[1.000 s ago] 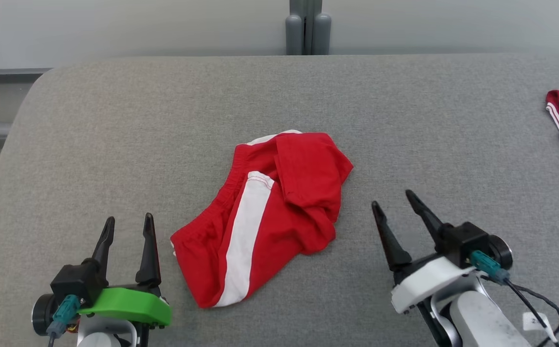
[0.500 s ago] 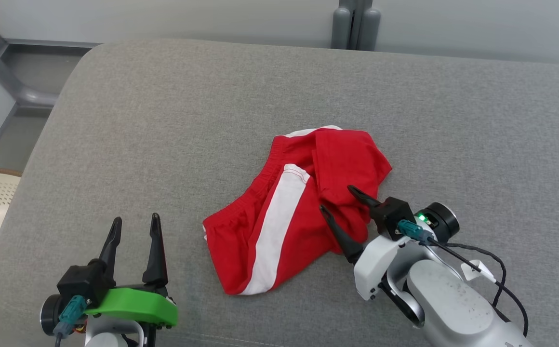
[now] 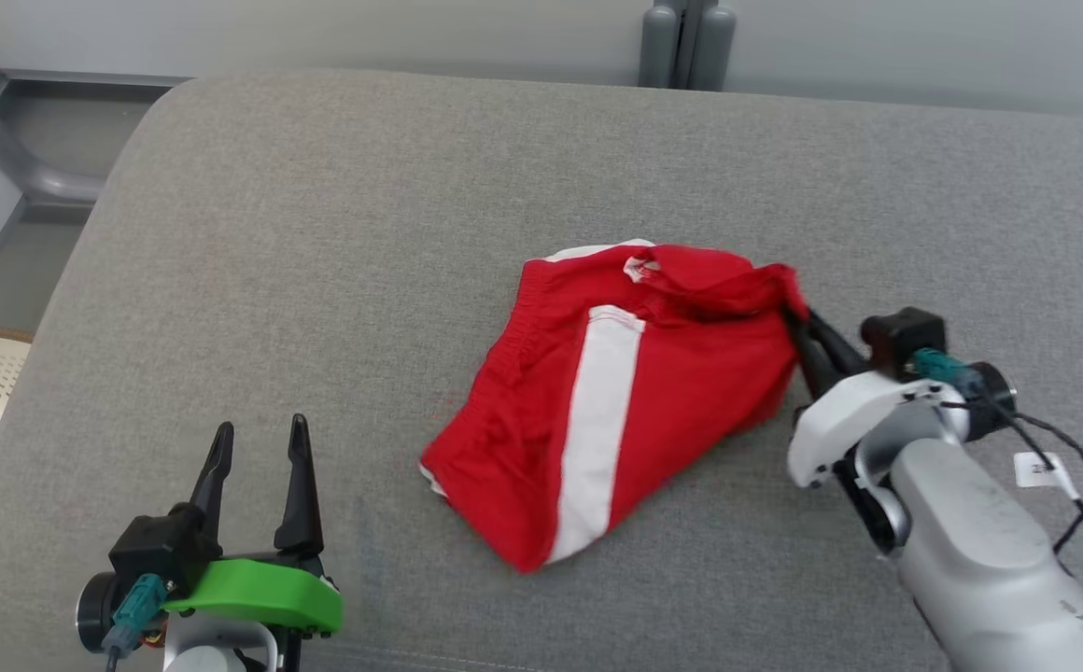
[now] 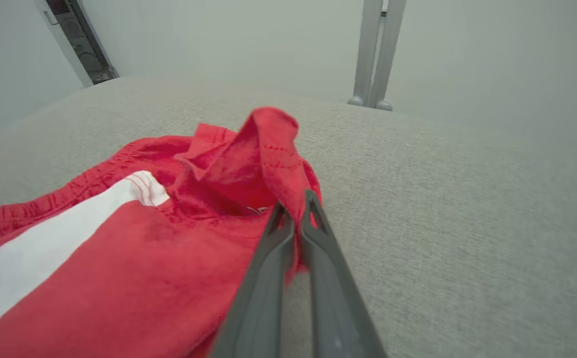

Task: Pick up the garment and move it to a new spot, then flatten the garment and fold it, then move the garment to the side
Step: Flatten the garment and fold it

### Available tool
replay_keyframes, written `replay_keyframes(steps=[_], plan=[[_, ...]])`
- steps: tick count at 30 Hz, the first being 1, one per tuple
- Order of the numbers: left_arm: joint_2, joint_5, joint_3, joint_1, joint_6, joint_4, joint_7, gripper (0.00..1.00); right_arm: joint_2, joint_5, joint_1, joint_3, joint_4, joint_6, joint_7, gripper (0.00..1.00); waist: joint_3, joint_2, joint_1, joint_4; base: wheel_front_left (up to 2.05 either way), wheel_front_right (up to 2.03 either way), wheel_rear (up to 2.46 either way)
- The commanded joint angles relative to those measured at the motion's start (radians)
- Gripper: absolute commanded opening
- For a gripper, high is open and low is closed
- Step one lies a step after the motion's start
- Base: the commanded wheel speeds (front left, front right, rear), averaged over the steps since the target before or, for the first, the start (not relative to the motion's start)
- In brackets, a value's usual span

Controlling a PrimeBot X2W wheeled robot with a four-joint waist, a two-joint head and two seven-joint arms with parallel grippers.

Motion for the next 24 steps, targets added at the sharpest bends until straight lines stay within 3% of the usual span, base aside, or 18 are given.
replay_keyframes(steps=[1, 7, 8, 9, 18, 24], plan=[[0.0, -0.01, 0.0, 0.016, 0.003, -0.003, -0.002, 1.0, -0.02, 0.001, 0.022, -0.042, -0.019, 0.0, -0.004, 0.0, -0.009, 0.0, 0.0, -0.02, 0.0, 0.0, 0.0], [0.0, -0.015, -0.013, 0.012, 0.009, -0.001, -0.001, 1.0, -0.055, -0.018, 0.079, -0.194, -0.034, 0.0, -0.005, 0.0, -0.01, 0.0, 0.0, -0.045, 0.0, 0.0, 0.0], [0.0, -0.016, -0.015, 0.011, 0.009, 0.0, -0.001, 1.0, -0.057, -0.024, 0.086, -0.202, -0.03, 0.0, -0.005, 0.42, -0.009, 0.0, 0.0, -0.047, 0.0, 0.0, 0.0], [0.0, -0.017, -0.017, 0.011, 0.009, 0.001, -0.001, 1.0, -0.057, -0.028, 0.09, -0.209, -0.032, 0.0, -0.005, 1.0, -0.009, 0.0, 0.0, -0.05, 0.0, 0.0, 0.0], [0.0, -0.015, -0.021, 0.005, 0.009, 0.005, -0.001, 1.0, -0.036, -0.083, 0.092, -0.222, -0.14, 0.0, -0.005, 1.0, -0.015, 0.0, 0.0, -0.05, 0.0, 0.0, 0.0], [0.0, -0.024, -0.029, 0.004, 0.01, 0.002, -0.001, 1.0, -0.009, -0.1, 0.048, -0.125, -0.131, 0.0, 0.005, 1.0, -0.009, 0.0, 0.0, -0.035, 0.0, 0.0, 0.0]])
